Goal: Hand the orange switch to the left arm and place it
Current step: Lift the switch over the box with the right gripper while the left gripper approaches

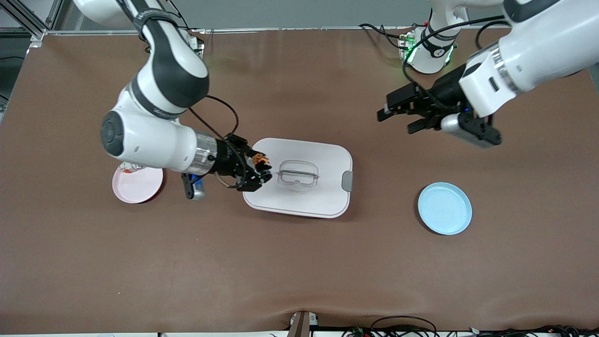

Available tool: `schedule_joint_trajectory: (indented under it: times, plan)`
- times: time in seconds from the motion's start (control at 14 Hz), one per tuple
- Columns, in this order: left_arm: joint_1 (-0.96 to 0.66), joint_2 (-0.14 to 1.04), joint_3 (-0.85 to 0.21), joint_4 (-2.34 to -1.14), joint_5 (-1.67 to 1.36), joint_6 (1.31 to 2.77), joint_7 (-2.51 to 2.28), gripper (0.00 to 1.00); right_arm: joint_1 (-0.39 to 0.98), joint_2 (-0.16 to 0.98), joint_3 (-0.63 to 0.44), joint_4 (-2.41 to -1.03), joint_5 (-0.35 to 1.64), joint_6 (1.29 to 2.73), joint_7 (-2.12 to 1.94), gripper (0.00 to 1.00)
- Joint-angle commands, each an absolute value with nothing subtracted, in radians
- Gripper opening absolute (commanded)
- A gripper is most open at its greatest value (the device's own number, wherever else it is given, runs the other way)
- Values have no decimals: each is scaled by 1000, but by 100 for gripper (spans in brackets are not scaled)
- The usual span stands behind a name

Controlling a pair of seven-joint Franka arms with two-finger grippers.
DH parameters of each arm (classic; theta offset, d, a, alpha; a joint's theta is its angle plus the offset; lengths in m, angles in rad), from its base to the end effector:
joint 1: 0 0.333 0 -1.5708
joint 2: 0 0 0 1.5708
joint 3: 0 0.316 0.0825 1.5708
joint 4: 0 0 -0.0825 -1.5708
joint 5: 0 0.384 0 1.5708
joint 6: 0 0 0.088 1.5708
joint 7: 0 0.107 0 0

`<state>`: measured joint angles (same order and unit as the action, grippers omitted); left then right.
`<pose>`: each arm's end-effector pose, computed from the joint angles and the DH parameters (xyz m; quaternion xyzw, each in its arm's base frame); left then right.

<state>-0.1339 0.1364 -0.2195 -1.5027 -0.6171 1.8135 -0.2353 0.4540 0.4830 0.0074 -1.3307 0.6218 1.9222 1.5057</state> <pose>0.5674 -0.2500 0.6194 0.9457 -0.0071 -0.0106 0.3249 0.6222 0.3538 0.4783 -0.7786 0.5519 0.2163 0.2059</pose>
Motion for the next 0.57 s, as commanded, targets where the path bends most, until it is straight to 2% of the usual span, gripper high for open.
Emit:
schedule_joint_trajectory:
  times: [0.0, 0.22, 0.5]
  plan:
    - [-178, 182, -224, -1499, -695, 1877, -241, 100, 503, 520, -2, -1287, 638, 1968, 1595, 0]
    - [-230, 216, -225, -1543, -787, 1995, -244, 93, 552, 563, -2, -1249, 638, 2039, 1699, 0]
    - [-236, 224, -225, -1578, -854, 2008, -221, 87, 583, 637, -2, -1137, 638, 2040, 1808, 0]
